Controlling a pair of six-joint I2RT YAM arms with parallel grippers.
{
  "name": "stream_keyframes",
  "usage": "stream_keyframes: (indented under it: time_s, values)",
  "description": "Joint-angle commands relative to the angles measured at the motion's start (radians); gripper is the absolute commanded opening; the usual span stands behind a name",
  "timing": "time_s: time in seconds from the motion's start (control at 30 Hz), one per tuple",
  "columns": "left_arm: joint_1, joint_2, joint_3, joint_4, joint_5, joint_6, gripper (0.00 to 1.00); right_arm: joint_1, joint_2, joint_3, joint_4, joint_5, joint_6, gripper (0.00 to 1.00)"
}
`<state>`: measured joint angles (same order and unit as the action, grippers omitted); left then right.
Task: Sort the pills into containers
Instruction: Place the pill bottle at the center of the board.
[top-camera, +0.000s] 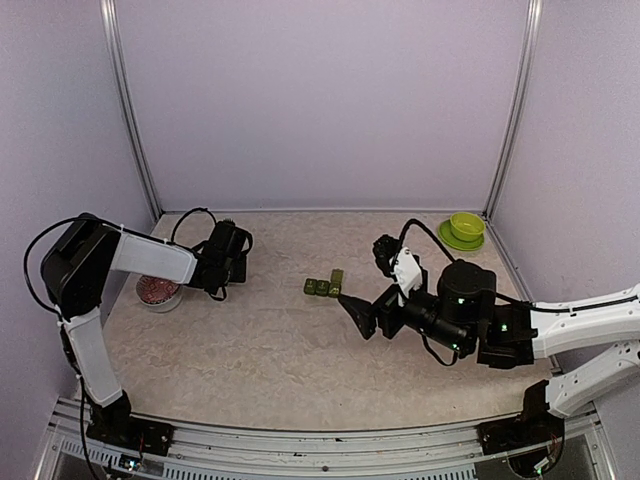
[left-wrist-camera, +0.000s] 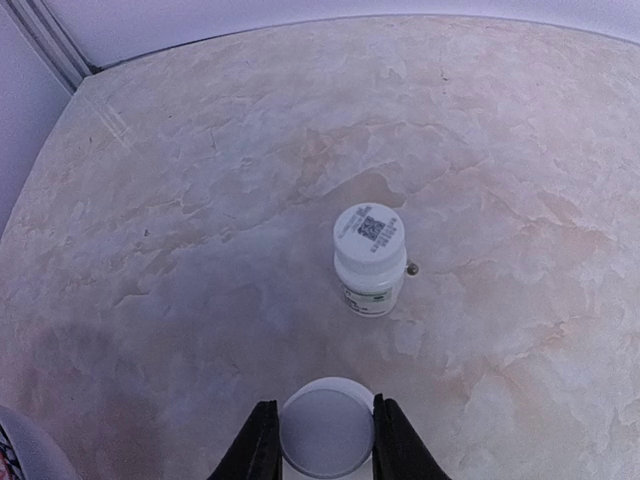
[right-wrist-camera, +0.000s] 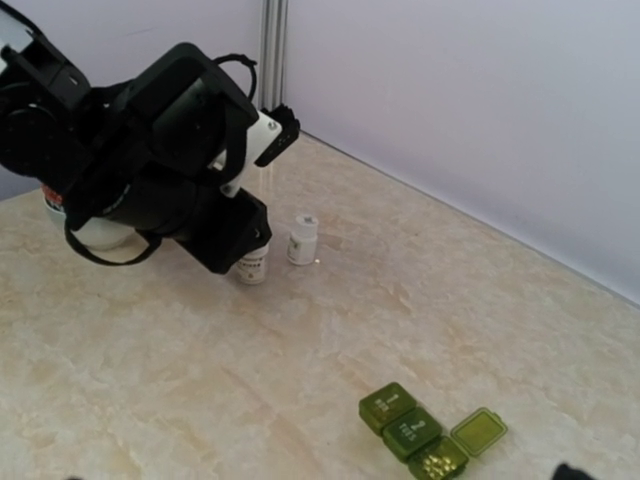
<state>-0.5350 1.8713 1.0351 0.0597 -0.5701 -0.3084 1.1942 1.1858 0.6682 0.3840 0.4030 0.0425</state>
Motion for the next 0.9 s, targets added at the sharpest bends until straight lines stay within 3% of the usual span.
stream_keyframes:
  time_s: [0.0, 0.37, 0.63, 0.87]
  values:
    - [0.006, 0.007, 0.016, 0.016, -0.018, 0.005, 0.34, -0.018, 0.015, -0.008, -0.002, -0.014, 0.011, 1.00]
    - [0.005, -0.071, 0.004, 0.000, 0.001, -0.022, 0.63, -0.089, 0.043, 0.022, -0.030, -0.095, 0.057, 1.00]
    - [-0.045, -0.163, -0.003, -0.001, 0.072, -0.014, 0.98, -0.245, 0.108, 0.096, -0.109, -0.272, 0.182, 1.00]
    - [-0.107, -0.170, -0.002, 0.031, 0.213, -0.019, 0.99, -0.377, 0.223, 0.153, -0.114, -0.448, 0.272, 1.00]
